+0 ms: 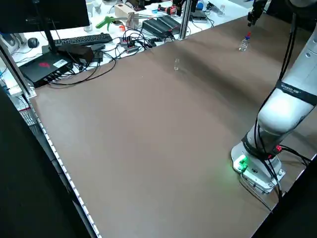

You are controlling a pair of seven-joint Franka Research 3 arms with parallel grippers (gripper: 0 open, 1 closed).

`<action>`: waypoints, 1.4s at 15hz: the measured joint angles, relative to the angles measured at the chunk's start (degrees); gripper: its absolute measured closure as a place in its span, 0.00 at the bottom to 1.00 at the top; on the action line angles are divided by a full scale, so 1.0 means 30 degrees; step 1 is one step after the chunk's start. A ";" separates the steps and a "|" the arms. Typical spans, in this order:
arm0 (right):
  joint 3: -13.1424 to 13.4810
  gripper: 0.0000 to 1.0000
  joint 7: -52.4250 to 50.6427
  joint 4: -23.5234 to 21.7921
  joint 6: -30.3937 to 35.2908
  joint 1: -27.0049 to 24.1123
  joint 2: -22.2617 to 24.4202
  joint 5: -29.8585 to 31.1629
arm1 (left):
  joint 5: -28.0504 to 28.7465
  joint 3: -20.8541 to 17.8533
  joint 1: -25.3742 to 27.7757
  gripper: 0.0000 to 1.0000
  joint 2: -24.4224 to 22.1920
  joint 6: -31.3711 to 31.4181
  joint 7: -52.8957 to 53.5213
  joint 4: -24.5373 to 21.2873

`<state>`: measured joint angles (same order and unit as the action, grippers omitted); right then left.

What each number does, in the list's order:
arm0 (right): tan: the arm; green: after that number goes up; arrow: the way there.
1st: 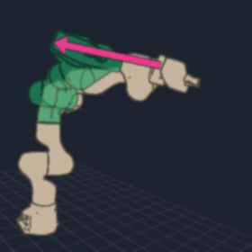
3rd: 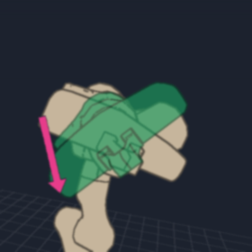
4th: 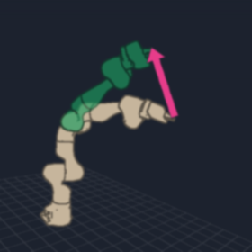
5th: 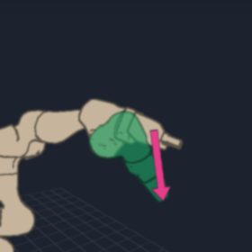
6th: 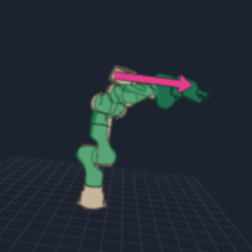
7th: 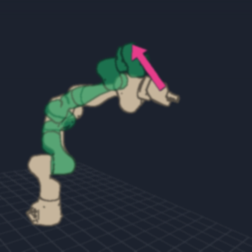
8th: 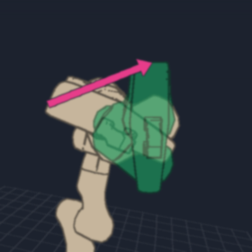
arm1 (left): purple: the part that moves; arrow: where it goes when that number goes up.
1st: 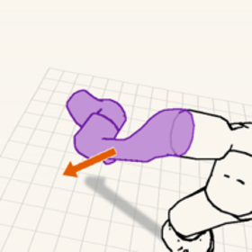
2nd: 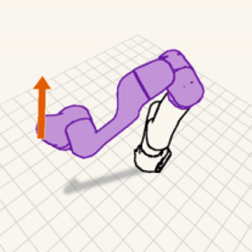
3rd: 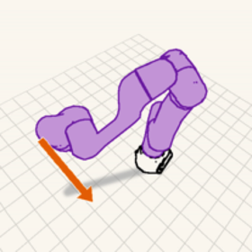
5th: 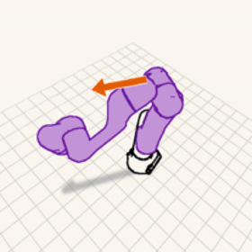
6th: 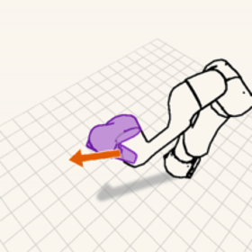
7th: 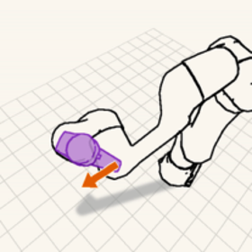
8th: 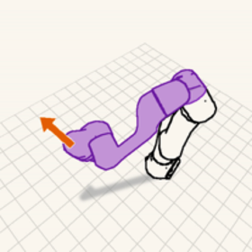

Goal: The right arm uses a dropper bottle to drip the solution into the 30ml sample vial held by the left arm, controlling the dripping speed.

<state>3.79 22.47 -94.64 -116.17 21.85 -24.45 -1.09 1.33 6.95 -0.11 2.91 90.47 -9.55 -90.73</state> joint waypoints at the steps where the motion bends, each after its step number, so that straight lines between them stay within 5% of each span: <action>1: 0.0018 0.51 -0.0063 0.0183 0.0420 -0.0137 0.0200 -0.0001 | 0.0000 -0.0001 0.0003 0.00 0.0003 0.0008 0.0000 0.0000; 11: 0.0169 0.36 -0.4654 0.1841 0.9773 -0.2794 0.6617 -0.0026 | 0.0001 -0.0008 0.0003 0.00 -0.0001 0.0126 0.0000 0.0021; 14: 0.0167 0.35 -0.4677 0.1821 1.0606 -0.2884 0.8191 -0.0031 | 0.0001 -0.0029 0.0059 0.00 -0.0001 0.0128 0.0000 0.0021; 18: 0.0169 0.04 -0.4692 0.1634 1.0714 -0.2985 0.9081 -0.0030 | 0.0385 -0.0076 0.0010 0.00 0.0000 0.0133 0.0000 0.0020; 21: 0.0169 0.00 -0.4702 0.1330 1.0390 -0.3099 0.9078 -0.0030 | 0.0951 -0.0016 -0.0028 0.00 -0.0001 0.0134 -0.0001 0.0020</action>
<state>4.30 8.37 -90.65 -85.00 12.55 2.79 -1.18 4.18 6.90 -0.19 2.90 90.87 -9.55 -90.67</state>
